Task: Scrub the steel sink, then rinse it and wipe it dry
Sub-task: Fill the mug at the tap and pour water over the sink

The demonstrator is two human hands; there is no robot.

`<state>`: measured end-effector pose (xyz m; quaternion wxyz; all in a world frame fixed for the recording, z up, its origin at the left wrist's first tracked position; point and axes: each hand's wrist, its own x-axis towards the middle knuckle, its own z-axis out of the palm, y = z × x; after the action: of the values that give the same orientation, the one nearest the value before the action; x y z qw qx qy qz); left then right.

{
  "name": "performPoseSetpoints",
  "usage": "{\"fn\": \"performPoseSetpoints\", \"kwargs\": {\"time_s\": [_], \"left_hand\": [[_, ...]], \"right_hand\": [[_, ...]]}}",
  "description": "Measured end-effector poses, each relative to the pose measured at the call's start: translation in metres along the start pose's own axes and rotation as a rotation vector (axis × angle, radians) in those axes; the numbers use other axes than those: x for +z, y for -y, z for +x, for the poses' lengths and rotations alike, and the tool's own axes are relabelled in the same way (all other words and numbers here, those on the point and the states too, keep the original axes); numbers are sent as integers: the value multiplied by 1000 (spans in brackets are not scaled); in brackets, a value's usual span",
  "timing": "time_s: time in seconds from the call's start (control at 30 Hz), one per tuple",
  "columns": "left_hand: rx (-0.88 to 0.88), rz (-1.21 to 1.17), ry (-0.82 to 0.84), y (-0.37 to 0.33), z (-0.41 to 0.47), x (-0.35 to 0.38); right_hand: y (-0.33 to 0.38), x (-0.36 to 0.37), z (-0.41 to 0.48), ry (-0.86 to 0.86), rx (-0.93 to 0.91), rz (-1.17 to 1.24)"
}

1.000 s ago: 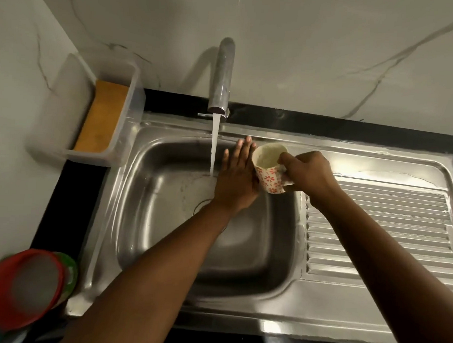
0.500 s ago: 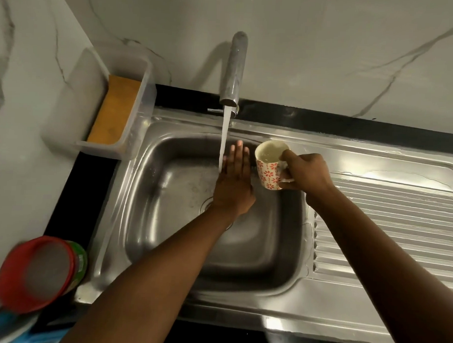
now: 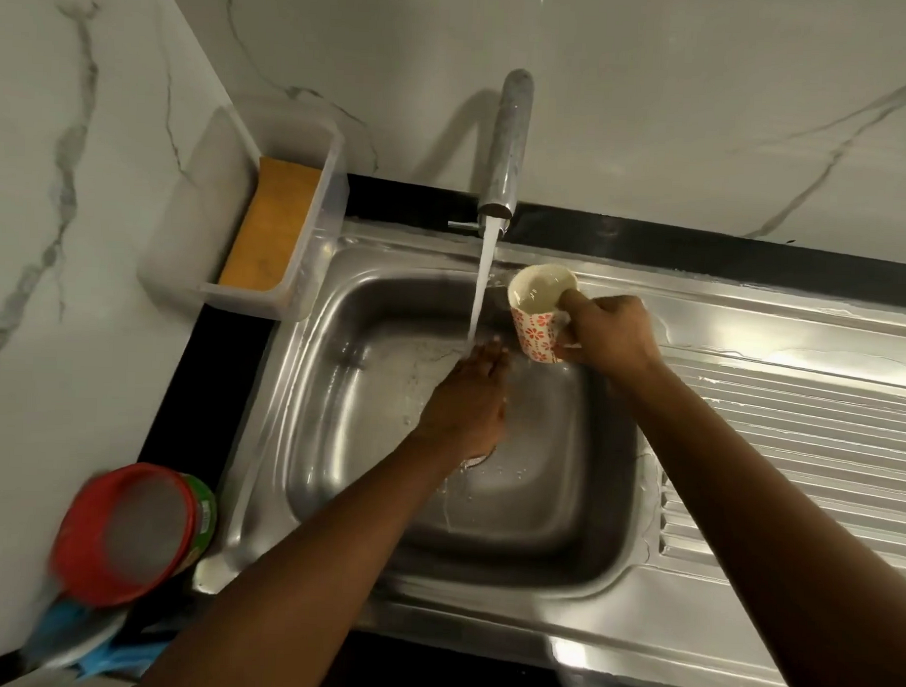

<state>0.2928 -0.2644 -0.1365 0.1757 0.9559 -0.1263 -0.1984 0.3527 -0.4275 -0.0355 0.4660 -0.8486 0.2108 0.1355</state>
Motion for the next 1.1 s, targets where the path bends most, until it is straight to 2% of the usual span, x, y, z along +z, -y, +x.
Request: {"fn": "performPoseSetpoints", "kwargs": {"time_s": [0.1, 0.23, 0.33, 0.47, 0.6, 0.8, 1.1], "left_hand": [[-28, 20, -41, 32, -26, -19], [-33, 70, -326, 74, -44, -44], [-15, 156, -446, 95, -32, -60], [-63, 288, -314, 115, -8, -77], [-122, 314, -234, 134, 6, -75], [16, 428, -295, 158, 5, -66], [163, 386, -289, 158, 20, -70]], "right_hand": [[-23, 1, -27, -6, 16, 193], [-52, 9, -60, -59, 140, 291], [-59, 26, -79, -35, 215, 310], [-39, 58, -96, 73, 227, 311], [6, 100, -92, 128, 162, 277], [70, 138, -75, 108, -7, 210], [64, 139, -85, 43, 75, 323]]}}
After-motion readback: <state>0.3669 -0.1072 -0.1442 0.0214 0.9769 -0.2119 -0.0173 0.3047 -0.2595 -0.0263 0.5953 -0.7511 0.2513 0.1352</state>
